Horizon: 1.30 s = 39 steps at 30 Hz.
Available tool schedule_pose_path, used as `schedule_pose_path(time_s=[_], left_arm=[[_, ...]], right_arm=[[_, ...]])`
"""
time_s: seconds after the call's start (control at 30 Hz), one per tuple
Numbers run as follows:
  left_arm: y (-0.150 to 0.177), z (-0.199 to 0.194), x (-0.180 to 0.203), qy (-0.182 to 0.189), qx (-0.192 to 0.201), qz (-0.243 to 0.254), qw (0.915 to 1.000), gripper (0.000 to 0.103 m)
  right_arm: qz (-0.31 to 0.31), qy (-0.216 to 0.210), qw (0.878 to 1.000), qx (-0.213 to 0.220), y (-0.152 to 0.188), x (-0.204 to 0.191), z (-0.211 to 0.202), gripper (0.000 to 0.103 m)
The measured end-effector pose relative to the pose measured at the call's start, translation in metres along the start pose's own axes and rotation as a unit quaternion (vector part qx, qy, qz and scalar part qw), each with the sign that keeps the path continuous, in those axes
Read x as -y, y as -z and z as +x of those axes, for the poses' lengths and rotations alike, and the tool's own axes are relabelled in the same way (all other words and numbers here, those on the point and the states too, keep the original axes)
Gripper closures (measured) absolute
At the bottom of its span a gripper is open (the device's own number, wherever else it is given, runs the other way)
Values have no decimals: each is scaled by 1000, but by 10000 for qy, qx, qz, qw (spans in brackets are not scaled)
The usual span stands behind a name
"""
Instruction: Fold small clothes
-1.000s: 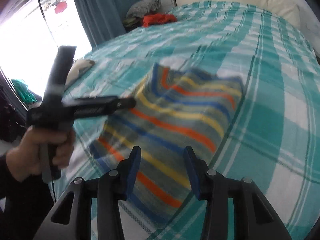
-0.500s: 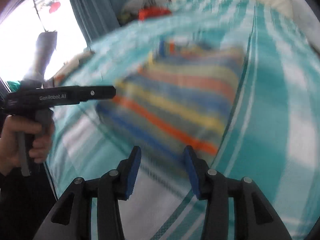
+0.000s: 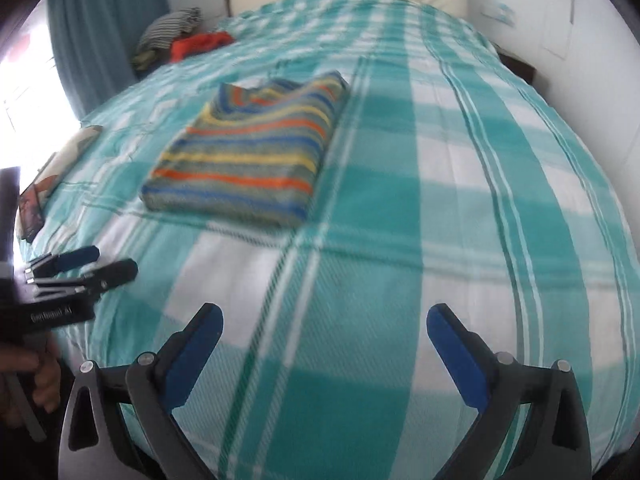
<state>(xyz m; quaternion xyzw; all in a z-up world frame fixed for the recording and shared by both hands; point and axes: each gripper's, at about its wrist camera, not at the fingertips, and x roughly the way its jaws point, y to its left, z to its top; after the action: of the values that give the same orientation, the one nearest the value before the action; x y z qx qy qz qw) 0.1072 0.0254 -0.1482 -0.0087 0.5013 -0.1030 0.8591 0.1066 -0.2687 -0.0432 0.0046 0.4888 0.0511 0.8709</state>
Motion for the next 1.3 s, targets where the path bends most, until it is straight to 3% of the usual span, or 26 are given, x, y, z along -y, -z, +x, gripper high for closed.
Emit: schedule_pose_path(time_s=[0.13,0.27,1.3], left_arm=[[6,10,16,-326,-70,336,9989,0],[9,13,14,-254,-99,303,9992,0],[11,17,17,-364,-155,385,9985,1]], right_arm=[[66,272,9995,-152,27,8,14,2],[-111,360,9992,-164,46,7,22,0],[-327,533,9979,-166,52,1,34,0]])
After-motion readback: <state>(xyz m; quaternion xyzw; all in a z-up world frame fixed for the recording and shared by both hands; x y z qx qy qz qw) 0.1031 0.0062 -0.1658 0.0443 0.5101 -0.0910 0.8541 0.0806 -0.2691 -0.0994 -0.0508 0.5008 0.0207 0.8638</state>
